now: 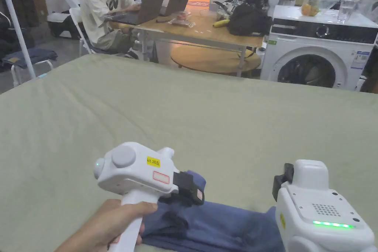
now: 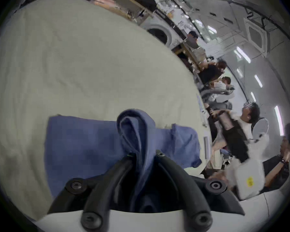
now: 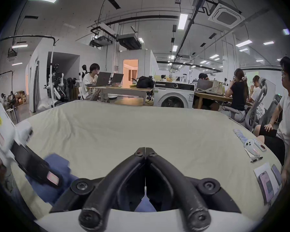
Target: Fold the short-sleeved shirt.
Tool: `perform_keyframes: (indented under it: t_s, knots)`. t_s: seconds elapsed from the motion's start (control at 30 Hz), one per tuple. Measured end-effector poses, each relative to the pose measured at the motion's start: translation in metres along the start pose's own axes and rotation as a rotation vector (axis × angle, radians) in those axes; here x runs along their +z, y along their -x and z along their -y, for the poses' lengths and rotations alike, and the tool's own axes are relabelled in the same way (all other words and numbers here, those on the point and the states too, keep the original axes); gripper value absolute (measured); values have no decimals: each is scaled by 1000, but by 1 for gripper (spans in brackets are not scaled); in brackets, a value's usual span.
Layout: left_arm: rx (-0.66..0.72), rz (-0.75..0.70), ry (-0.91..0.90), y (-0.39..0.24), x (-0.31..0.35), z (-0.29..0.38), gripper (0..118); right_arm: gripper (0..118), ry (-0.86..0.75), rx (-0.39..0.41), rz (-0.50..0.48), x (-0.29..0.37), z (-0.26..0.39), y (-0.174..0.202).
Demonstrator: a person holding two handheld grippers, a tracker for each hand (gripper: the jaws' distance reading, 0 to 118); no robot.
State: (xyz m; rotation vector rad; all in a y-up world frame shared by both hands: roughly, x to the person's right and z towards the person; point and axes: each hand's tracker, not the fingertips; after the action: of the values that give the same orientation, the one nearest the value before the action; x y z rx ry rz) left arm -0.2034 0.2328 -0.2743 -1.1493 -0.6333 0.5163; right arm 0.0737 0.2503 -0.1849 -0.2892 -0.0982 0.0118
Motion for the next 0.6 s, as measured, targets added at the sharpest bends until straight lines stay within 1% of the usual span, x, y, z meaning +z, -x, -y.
perform_keyframes:
  t_s: [0.03, 0.13, 0.2, 0.23, 0.3, 0.37, 0.43, 0.5, 0.6]
  knots:
    - [-5, -29, 26, 15, -20, -12, 6, 0, 3, -1, 5, 0, 1, -2]
    - [-9, -141, 94, 20, -56, -9, 6, 0, 11, -5, 17, 2, 2, -9]
    - [17, -155, 109, 23, -68, -4, 10, 0, 17, -8, 24, 2, 3, -12]
    - [33, -150, 97, 26, -69, -4, 16, 0, 19, -9, 28, 3, 4, -14]
    - [45, -122, 84, 23, -63, -1, 45, 0, 23, -11, 30, 3, 6, -16]
    - [54, -31, 91, 22, -57, -5, 54, 0, 27, -13, 33, 3, 6, -16]
    - [56, -41, 93, 11, -45, -2, 59, 0, 31, -17, 29, 3, 7, -16]
    - [33, -43, 77, 6, -30, -4, 59, 0, 34, -19, 28, 4, 7, -16]
    - [7, 41, 26, -1, -5, -7, 58, 0, 29, -19, 22, 5, 7, -16]
